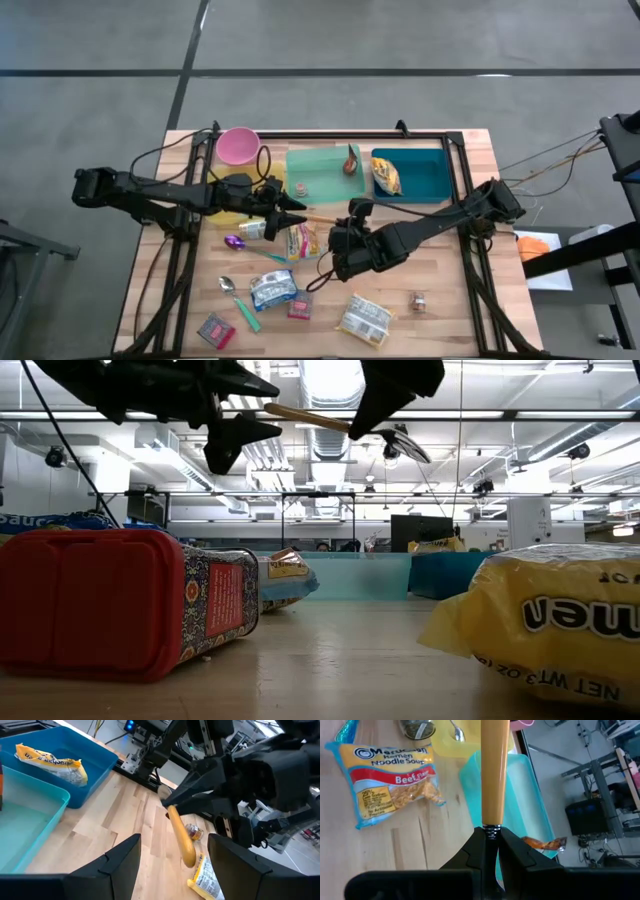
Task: Pick & Place Food Item
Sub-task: Put the yellow spoon into the yellow bin
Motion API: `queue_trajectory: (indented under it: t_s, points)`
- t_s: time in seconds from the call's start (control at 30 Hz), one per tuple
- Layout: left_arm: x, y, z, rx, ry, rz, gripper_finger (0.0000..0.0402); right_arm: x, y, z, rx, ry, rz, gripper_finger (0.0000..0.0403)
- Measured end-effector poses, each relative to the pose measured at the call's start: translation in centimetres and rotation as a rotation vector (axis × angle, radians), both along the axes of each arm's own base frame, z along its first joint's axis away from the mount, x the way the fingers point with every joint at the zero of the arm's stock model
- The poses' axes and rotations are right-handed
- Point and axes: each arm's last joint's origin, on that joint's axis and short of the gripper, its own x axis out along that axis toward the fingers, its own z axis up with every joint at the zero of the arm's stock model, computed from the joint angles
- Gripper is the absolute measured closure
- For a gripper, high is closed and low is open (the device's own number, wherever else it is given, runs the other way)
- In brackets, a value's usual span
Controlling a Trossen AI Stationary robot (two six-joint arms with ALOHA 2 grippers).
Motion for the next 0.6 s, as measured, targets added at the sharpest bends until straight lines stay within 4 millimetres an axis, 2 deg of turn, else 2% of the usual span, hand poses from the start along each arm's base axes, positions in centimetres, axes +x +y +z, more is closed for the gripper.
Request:
queue_trajectory:
  t_s: [0.37,0.6]
  points:
    - [0.1,-0.2,0.3,0.004,-0.034,0.000,0.0165,0.5,-0.6,0.5,-0.006,-0.014,0.003,0.0379]
    - [1.7,-0.2,-0.4,0.004,0.009,0.004,0.0166,0.8,-0.7,0.6,-0.005,-0.023,0.015,0.0379]
